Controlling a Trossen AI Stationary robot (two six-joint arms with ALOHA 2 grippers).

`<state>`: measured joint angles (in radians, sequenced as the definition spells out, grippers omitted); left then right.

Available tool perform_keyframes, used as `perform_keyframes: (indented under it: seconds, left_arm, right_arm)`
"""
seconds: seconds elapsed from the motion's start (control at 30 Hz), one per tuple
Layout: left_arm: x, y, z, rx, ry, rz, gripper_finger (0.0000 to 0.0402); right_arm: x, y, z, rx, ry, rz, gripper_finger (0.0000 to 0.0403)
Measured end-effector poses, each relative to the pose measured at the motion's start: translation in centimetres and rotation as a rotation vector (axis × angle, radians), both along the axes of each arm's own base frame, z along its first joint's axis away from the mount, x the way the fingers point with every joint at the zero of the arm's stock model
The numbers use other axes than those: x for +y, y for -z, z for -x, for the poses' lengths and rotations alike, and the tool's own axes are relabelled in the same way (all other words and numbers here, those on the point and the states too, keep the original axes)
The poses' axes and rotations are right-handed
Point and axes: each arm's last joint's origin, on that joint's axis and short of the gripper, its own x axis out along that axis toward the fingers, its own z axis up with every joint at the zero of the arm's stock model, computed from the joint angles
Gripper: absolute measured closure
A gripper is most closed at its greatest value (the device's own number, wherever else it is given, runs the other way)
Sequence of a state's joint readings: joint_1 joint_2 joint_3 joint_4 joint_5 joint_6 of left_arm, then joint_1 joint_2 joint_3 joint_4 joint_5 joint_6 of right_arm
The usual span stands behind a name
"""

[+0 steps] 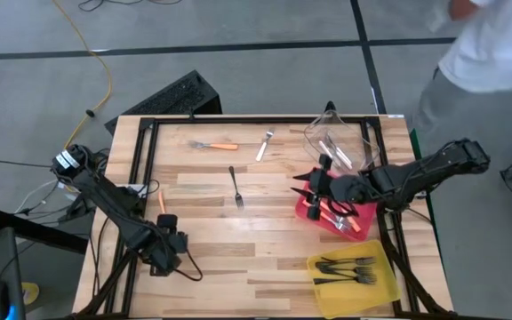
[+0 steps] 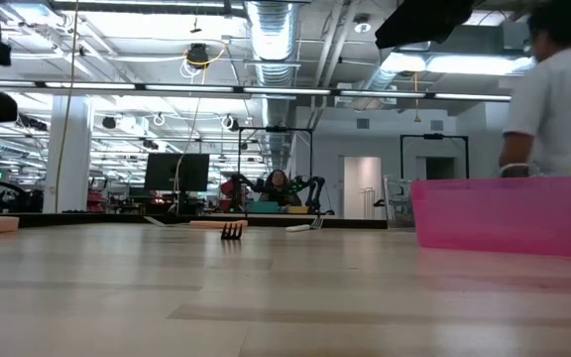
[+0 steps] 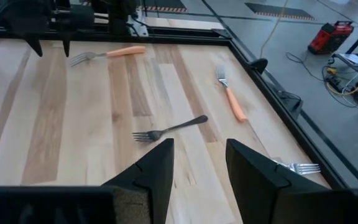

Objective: Sort silverware by color (type)
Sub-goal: Put the orange fork into the red bin

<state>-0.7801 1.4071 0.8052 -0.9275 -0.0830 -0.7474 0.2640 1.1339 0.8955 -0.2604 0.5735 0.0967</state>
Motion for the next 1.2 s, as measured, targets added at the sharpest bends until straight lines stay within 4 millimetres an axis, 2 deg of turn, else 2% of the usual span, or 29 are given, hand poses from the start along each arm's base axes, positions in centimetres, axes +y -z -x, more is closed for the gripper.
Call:
perform_keyframes:
  seconds: [0.3, 0.53, 0.67, 0.83, 1.1, 1.2]
  left_arm:
    - [1.0, 1.7, 0.8, 0.003, 0.005, -0.082, 0.0167]
    - [1.8, 3.6, 1.8, 0.07, -0.005, -0.056, 0.0167]
    - [2.2, 4.3, 2.3, 0.073, -0.023, -0.057, 0.0181]
    - [2.2, 4.4, 2.3, 0.071, -0.019, -0.054, 0.023]
    - [2.3, 4.5, 2.4, 0.068, -0.023, -0.066, 0.0379]
    - [2.3, 4.6, 2.3, 0.058, -0.031, -0.07, 0.0394]
  right_arm:
    - [-1.2, 0.0, -0.2, 0.002, 0.04, -0.006, 0.0232]
    - [-1.7, 0.1, -0.3, 0.007, 0.027, -0.026, 0.0232]
    - [-1.8, 0.1, -0.4, 0.006, 0.033, -0.027, 0.0232]
    - [-1.8, 0.1, -0.4, 0.005, 0.033, -0.031, 0.0232]
    - [-1.8, 0.1, -0.4, 0.004, 0.034, -0.034, 0.0232]
    - [-1.8, 0.1, -0.4, 0.004, 0.034, -0.034, 0.0232]
